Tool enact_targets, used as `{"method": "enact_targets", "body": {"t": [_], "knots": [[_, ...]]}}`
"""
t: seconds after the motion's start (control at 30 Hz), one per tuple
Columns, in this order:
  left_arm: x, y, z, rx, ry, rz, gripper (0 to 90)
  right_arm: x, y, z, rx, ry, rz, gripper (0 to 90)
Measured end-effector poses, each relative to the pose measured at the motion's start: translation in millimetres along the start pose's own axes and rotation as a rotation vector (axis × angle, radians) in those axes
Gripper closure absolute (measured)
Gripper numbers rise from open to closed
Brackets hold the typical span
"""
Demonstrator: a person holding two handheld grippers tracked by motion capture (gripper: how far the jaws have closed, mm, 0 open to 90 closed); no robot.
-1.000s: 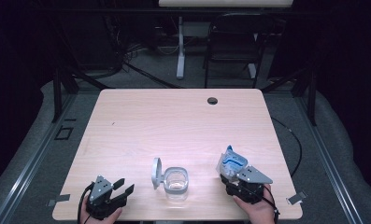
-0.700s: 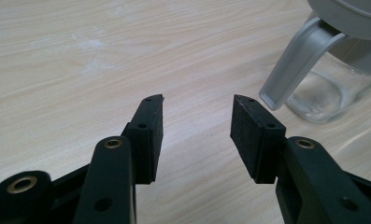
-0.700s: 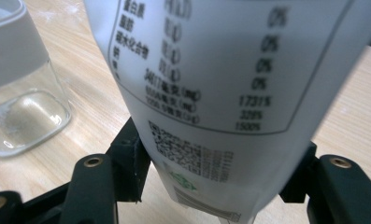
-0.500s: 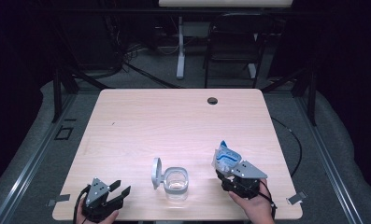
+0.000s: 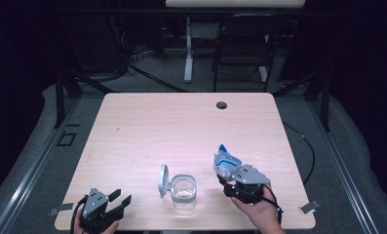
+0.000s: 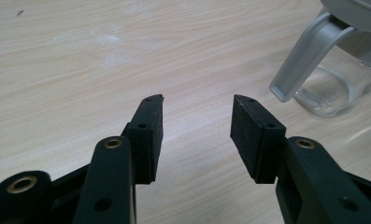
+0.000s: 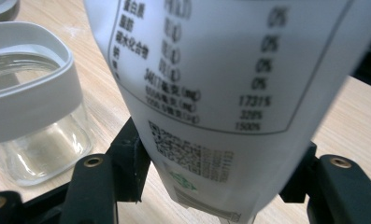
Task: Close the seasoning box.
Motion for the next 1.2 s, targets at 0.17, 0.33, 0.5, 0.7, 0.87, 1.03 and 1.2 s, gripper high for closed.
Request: {"method": "enact_targets", "body": {"t": [0.17, 0.33, 0.5, 0.7, 0.87, 1.03, 1.2], "knots": [[0.2, -0.3, -0.9, 0.001, 0.002, -0.006, 54.6, -3.8, 2.9, -5.8, 0.015, -0.054, -0.015, 39.5], [0.4, -0.1, -1.8, -0.001, -0.002, -0.001, 54.6, -5.9, 6.1, -12.5, 0.020, -0.116, -0.025, 39.5], [0.7, 0.0, -2.0, -0.002, -0.001, -0.002, 54.6, -8.2, 8.6, -19.2, 0.023, -0.178, -0.039, 39.5], [0.8, -0.2, -2.5, -0.003, -0.006, -0.002, 54.6, -13.5, 10.0, -25.3, 0.011, -0.212, -0.042, 39.5], [0.8, 0.0, -2.3, -0.003, -0.006, -0.001, 54.6, -17.3, 9.5, -28.7, -0.002, -0.242, -0.051, 39.5], [0.9, 0.2, -2.3, -0.004, -0.005, -0.003, 54.6, -18.9, 8.4, -31.1, -0.007, -0.289, -0.069, 39.5], [1.1, 0.5, -2.5, -0.004, -0.007, -0.004, 54.6, -19.3, 6.9, -32.8, -0.009, -0.350, -0.099, 39.6]]}}
Point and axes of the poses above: each handheld gripper's, and its own axes: y roughly forward along the jaws, x roughly out of its underside, z roughly to its right, the point moved 6 cm from there along y, roughly forward along the jaws, and after that the axes turned 4 degrees about y, right-handed, at the moved point
